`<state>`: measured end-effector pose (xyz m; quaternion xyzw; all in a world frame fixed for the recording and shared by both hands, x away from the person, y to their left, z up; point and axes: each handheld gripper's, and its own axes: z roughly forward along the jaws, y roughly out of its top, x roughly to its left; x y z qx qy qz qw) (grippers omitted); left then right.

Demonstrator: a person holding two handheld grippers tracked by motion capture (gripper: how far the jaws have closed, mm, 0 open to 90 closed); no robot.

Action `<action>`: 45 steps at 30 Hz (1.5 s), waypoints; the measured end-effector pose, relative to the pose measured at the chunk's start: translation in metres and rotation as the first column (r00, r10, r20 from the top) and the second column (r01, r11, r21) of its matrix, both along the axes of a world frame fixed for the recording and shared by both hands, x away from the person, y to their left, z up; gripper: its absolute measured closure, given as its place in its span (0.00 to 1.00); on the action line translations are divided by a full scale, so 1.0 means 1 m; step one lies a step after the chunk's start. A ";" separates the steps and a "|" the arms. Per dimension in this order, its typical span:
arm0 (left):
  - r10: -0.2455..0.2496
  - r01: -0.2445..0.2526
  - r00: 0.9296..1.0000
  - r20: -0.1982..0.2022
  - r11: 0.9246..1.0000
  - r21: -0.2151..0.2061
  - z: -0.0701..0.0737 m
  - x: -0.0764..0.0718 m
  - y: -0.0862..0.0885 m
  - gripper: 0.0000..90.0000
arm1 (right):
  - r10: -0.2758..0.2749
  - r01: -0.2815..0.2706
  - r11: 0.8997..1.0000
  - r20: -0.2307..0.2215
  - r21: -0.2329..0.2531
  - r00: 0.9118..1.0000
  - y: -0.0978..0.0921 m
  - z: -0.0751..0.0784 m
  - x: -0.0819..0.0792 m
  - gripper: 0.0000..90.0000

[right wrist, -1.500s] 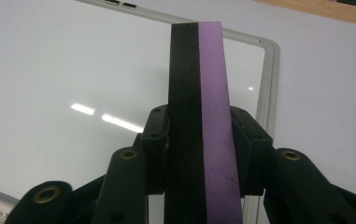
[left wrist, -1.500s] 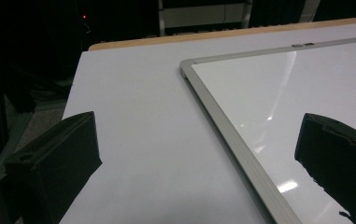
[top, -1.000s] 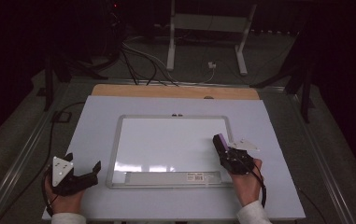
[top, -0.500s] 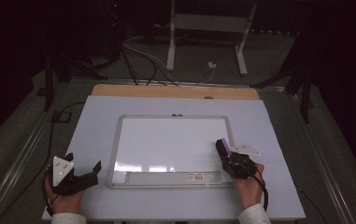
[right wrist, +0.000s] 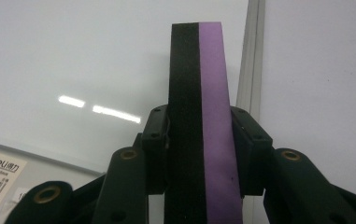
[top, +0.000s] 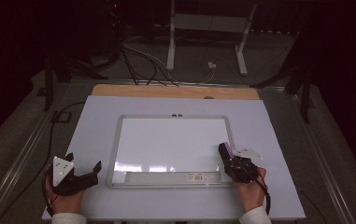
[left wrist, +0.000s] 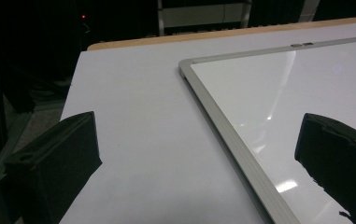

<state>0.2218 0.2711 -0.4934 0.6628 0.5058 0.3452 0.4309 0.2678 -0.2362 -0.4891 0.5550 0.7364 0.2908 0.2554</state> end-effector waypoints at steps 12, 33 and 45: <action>0.003 -0.003 1.000 0.002 1.000 -0.003 0.000 0.000 0.001 0.01 | -0.010 0.010 1.000 -0.006 0.005 1.000 0.001 0.000 -0.009 0.70; 0.001 -0.001 1.000 0.004 1.000 -0.003 0.001 0.000 0.000 0.01 | 0.010 -0.007 0.999 -0.054 0.049 0.999 0.006 0.004 -0.024 0.52; -0.002 0.002 1.000 0.007 1.000 -0.003 0.001 0.000 0.000 0.01 | 0.060 -0.069 0.982 0.054 0.177 0.997 -0.018 0.016 -0.009 0.19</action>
